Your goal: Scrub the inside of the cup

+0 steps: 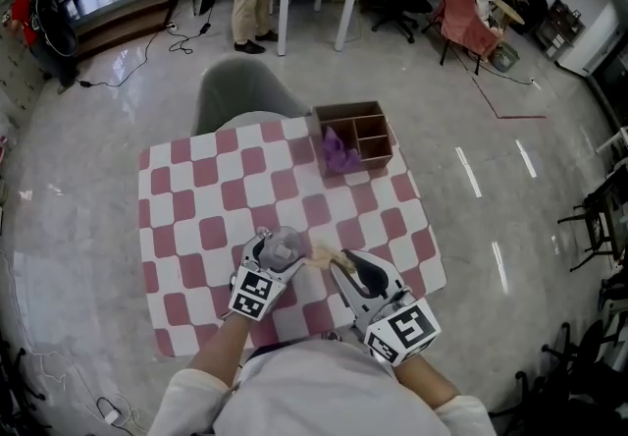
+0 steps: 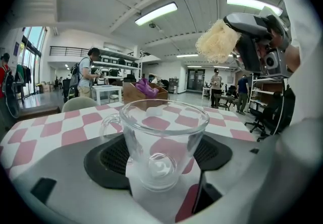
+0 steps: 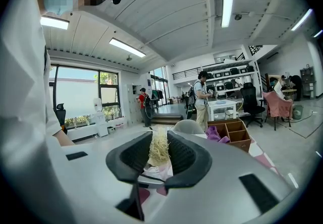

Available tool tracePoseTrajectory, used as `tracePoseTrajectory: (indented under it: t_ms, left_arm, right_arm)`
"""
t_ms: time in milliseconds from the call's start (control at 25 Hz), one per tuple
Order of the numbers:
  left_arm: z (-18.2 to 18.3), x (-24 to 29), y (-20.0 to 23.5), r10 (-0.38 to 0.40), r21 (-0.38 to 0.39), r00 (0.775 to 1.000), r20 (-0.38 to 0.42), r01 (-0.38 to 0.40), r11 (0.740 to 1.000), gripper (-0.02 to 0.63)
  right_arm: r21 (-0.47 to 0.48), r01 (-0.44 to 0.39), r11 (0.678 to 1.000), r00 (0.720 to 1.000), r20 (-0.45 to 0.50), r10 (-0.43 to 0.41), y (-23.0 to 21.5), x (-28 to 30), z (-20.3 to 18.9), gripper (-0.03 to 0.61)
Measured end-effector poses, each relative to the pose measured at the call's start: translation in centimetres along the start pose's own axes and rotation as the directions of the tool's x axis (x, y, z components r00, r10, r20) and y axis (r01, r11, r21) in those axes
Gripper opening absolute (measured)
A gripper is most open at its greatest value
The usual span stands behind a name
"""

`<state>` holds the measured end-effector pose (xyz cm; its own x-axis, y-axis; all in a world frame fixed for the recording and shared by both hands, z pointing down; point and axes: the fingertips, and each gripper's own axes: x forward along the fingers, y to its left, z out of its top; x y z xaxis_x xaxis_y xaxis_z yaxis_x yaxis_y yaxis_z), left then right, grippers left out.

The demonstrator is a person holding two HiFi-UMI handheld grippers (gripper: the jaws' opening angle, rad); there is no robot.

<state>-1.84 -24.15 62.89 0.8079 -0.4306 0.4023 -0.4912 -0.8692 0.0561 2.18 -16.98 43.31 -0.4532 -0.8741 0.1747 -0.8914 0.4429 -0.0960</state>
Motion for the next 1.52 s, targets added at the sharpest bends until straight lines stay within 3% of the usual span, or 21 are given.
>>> tracePoseTrajectory:
  t_ms: [560,920,1320,1520]
  left_arm:
    - [-0.2,-0.2,0.1,0.007,-0.031,0.999,0.04,-0.006,1.0,0.364]
    - [-0.8,-0.9,0.0,0.028,-0.058,1.0,0.005,-0.027,0.998,0.364]
    - [-1.5,-4.6,0.1,0.167,-0.137,0.986,0.003,-0.165,0.977,0.364]
    - [-0.2,-7.0,-0.6,0.229,-0.117,0.973,0.018,-0.225,0.967,0.362]
  right_arm:
    - [0.001,-0.017,1.0,1.0,-0.004,0.017,0.0,-0.7,-0.3,0.104]
    - [-0.004,-0.056,0.998,0.998,0.003,0.056,0.3,-0.9,0.0,0.104]
    - [-0.005,-0.105,0.995,0.994,0.019,0.105,0.7,-1.5,0.2,0.104]
    - [-0.016,-0.144,0.989,0.989,0.026,0.144,1.2,-1.9,0.2,0.104]
